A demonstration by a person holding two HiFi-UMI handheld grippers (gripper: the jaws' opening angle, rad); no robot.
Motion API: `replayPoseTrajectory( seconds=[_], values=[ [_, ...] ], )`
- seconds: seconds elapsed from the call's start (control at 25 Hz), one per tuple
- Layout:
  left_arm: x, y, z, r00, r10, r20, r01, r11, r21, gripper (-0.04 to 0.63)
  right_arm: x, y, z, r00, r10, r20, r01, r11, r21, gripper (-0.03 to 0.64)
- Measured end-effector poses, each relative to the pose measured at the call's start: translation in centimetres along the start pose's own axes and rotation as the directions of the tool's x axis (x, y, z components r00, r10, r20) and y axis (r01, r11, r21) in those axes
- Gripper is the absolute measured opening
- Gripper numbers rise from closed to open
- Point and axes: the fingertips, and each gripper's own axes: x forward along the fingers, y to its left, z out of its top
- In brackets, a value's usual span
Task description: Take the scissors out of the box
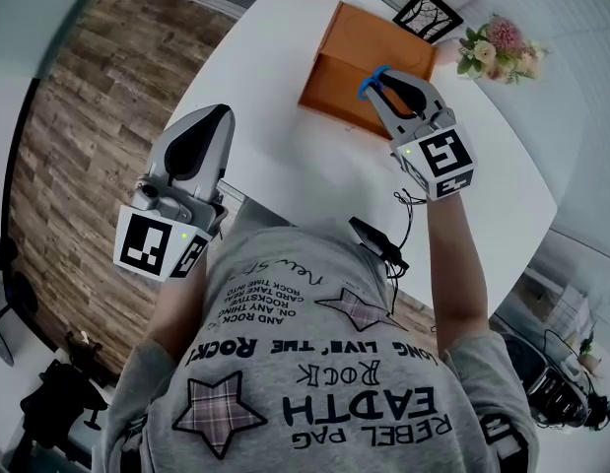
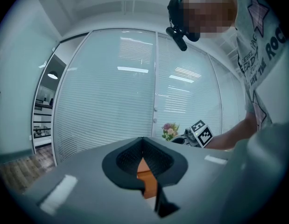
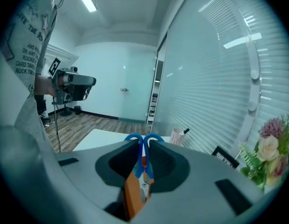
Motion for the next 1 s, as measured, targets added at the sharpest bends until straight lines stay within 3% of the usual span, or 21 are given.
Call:
replayPoseTrajectory(
  seconds=[0.6, 1.0],
  values=[
    [-1.8, -1.4, 1.1, 0.999, 0.016, 0.031, -0.017, 1.000, 0.016, 0.009, -3.6, 0.0, 3.5, 0.988, -0.062, 0.144, 0.056, 0.997, 0.044, 0.080],
    [-2.3, -1.9, 1.6, 0.999, 0.017, 0.043, -0.019, 0.999, 0.031, 0.009, -5.4, -0.8, 6.1, 0.964, -0.107, 0.244, 0.092, 0.993, 0.073, 0.080]
  ],
)
